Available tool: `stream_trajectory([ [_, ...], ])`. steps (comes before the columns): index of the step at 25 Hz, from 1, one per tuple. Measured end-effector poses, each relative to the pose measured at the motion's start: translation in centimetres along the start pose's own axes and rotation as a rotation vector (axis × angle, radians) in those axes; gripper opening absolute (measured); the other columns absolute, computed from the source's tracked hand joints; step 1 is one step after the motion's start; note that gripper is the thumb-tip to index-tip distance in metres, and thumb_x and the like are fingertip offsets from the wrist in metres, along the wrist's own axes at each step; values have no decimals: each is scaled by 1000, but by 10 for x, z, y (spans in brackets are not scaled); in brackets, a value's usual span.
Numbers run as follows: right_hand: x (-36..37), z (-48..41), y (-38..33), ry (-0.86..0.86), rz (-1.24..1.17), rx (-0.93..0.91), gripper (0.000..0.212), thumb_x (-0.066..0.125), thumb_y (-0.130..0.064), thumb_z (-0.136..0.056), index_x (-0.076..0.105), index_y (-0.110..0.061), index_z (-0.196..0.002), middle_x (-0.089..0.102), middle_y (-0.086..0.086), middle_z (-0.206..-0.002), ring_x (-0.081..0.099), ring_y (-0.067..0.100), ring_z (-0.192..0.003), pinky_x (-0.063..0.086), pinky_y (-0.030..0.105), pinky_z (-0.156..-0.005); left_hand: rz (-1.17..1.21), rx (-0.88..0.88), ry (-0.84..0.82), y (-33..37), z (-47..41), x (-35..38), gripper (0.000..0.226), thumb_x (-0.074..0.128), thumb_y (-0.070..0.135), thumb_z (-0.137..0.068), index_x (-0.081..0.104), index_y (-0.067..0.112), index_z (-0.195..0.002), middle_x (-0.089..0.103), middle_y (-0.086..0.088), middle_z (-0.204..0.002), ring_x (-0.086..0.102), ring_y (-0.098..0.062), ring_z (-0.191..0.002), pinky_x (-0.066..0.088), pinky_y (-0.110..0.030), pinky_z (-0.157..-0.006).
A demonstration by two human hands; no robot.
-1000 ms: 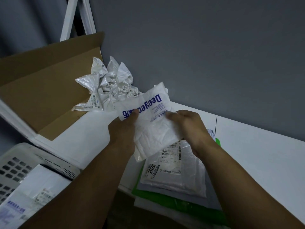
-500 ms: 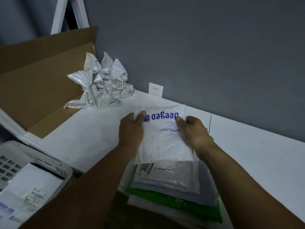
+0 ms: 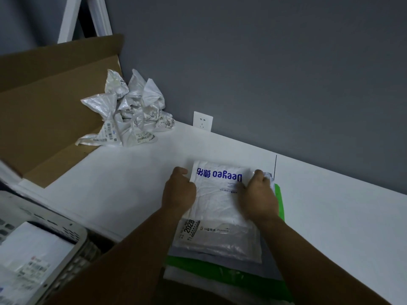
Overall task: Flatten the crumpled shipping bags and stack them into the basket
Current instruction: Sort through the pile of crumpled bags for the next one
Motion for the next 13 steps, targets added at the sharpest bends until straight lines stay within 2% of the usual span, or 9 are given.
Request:
stream_trajectory([
  [2, 5, 8, -18, 112, 272, -231, 49, 50, -36, -97, 46, -7, -136, 46, 24, -137, 46, 44, -126, 42, 48, -99, -31, 25, 18, -5, -1, 2, 41, 54, 4, -91, 50, 10, -131, 64, -13, -122, 62, -29, -108, 44, -27, -82],
  [5, 35, 12, -38, -51, 334, -431, 68, 19, -57, -99, 31, -21, -155, 15, 20, -164, 11, 41, -151, 16, 56, -120, -88, 75, 13, -10, 0, 9, 36, 54, 6, -92, 52, 8, -128, 65, -13, -121, 62, -29, -108, 44, -27, -81],
  [8, 58, 9, -37, -252, 369, -433, 72, 1, -66, -97, 5, -31, -160, -9, 10, -168, -15, 35, -153, -5, 57, -122, -125, 138, 0, -13, 1, 16, 31, 56, 11, -92, 56, 8, -123, 66, -12, -115, 63, -28, -101, 49, -32, -80],
  [11, 73, 12, -32, -351, 428, -418, 104, -31, -79, -66, -8, -35, -158, -17, 8, -167, -21, 35, -151, -9, 62, -120, -217, 203, -7, -19, -1, 21, 40, 53, 13, -92, 53, 16, -132, 59, -12, -116, 61, -29, -104, 53, -40, -88],
  [13, 82, 11, -29, -352, 445, -406, 114, -40, -78, -56, -11, -36, -158, -18, 8, -166, -21, 36, -151, -7, 65, -118, -274, 239, -23, -23, 0, 25, 45, 50, 16, -96, 49, 22, -141, 53, -12, -118, 59, -29, -107, 52, -40, -92],
])
Point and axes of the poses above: each hand's wrist, its own z-axis away from the middle knuckle, its own x-axis out of the palm, y = z × x, the point moved 4 cm from there along -z, towards the middle knuckle
